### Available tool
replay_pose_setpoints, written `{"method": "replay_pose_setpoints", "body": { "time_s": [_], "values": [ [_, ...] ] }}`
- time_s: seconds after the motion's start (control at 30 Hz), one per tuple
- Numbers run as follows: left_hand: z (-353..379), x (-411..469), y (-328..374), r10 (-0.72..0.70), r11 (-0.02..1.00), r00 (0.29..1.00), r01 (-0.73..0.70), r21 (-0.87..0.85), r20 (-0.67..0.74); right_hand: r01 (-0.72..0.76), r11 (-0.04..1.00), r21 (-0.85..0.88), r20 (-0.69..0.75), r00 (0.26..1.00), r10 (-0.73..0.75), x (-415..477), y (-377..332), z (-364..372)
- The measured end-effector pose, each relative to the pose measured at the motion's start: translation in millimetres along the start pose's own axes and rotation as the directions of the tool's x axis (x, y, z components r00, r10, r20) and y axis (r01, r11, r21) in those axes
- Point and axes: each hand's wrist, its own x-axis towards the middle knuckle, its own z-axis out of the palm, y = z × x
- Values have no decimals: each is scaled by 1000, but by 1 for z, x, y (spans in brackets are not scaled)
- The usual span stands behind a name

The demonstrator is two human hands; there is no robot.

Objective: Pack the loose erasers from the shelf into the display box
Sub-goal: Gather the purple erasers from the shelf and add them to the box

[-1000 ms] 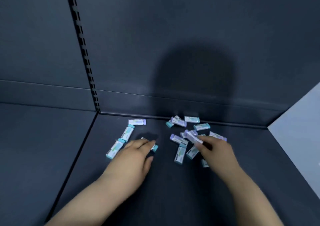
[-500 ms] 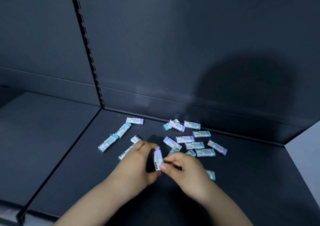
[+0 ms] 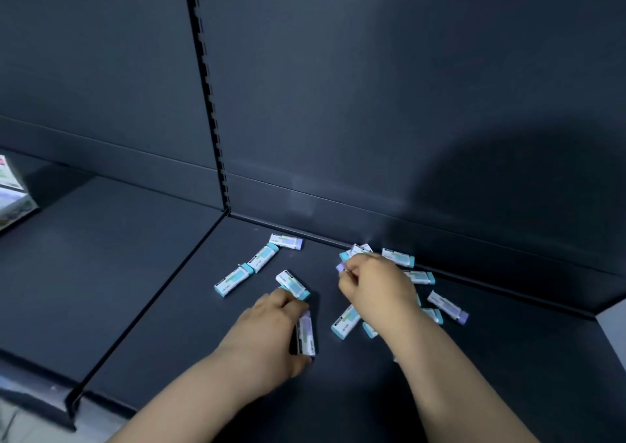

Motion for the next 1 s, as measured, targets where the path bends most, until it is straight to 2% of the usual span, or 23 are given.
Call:
{"method": "replay_pose_setpoints", "body": {
  "time_s": [0.07, 0.1, 0.17, 0.23, 0.3, 0.43, 0.5, 0.57, 0.67, 0.77, 0.83, 1.0],
  "values": [
    [-6, -4, -6, 12, 999, 1000, -11, 43, -20, -76, 917, 393, 64, 996, 55, -11, -5, -5],
    [-10, -7, -9, 12, 998, 1000, -10, 67, -19, -119, 855, 505, 136, 989, 57, -18, -9, -7],
    [-19, -11, -17, 20, 993, 1000, -18, 113, -16, -184, 802, 569, 286, 958, 18, -32, -15, -6],
    [-26, -14, -22, 36, 990, 999, -35, 139, -3, -199, 827, 526, 389, 921, -26, -45, -23, -1],
    [-30, -17, -26, 50, 987, 999, -52, 155, 19, -189, 862, 470, 406, 914, -21, -55, -30, 6],
    [-29, -21, -28, 70, 974, 994, -85, 209, 80, 21, 966, 257, 164, 984, -65, -67, -43, 14],
    [-27, -22, -29, 76, 968, 992, -98, 232, 100, 86, 986, 141, 117, 988, -103, -71, -53, 17],
    [-26, -22, -31, 82, 965, 991, -105, 238, 107, 100, 984, 147, 151, 981, -123, -73, -61, 20],
    [-26, -23, -35, 77, 963, 988, -108, 248, 131, 54, 970, 237, 304, 944, -127, -69, -57, 18],
    [-26, -23, -38, 73, 962, 985, -112, 250, 158, 133, 978, 164, 454, 870, -194, -63, -47, 16],
    [-26, -22, -38, 85, 968, 985, -118, 223, 153, 170, 975, 144, 469, 856, -218, -61, -47, 18],
    [-26, -22, -41, 123, 980, 988, -136, 148, 95, 200, 973, 119, 400, 887, -231, -61, -48, 22]
  ]
}}
